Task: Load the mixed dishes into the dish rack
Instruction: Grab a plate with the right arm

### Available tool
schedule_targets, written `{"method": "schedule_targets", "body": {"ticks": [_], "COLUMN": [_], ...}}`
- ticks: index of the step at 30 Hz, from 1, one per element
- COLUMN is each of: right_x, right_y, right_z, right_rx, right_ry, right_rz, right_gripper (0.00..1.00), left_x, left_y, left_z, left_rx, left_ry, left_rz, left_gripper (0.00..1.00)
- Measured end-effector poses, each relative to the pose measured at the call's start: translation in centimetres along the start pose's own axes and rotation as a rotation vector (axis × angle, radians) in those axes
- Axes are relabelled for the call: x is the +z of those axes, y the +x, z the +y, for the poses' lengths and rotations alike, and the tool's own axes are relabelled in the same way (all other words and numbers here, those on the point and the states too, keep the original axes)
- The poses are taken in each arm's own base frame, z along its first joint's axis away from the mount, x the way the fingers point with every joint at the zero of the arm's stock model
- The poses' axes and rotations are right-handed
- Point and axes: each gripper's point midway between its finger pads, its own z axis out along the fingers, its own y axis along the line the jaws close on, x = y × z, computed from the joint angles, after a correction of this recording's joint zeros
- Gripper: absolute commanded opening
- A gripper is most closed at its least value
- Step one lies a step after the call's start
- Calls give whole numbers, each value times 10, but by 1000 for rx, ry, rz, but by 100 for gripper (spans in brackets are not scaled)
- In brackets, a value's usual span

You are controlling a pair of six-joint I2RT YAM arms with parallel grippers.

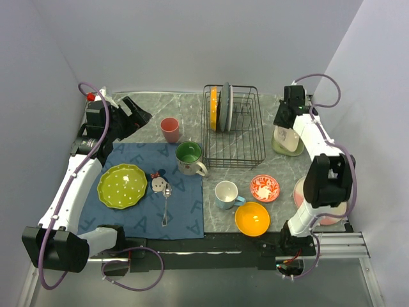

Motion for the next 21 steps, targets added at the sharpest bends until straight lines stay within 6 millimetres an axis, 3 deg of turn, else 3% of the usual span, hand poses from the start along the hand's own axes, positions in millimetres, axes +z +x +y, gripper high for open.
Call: {"method": "schedule_targets", "body": {"ticks": [9, 21], "right_x": [-67, -100], "right_y": [-42, -40], "right_z": [17, 74], "right_rx": [44, 34], "right_ry": [-139, -484], "right_rz": [-162, -125], "right_gripper": [0, 0], "left_x": [0, 0], "left_y": [0, 0], "left_z": [0, 0], "left_rx": [0, 0], "left_ry": [0, 3], "left_rz": [0, 2], "left_gripper": [97, 97]}}
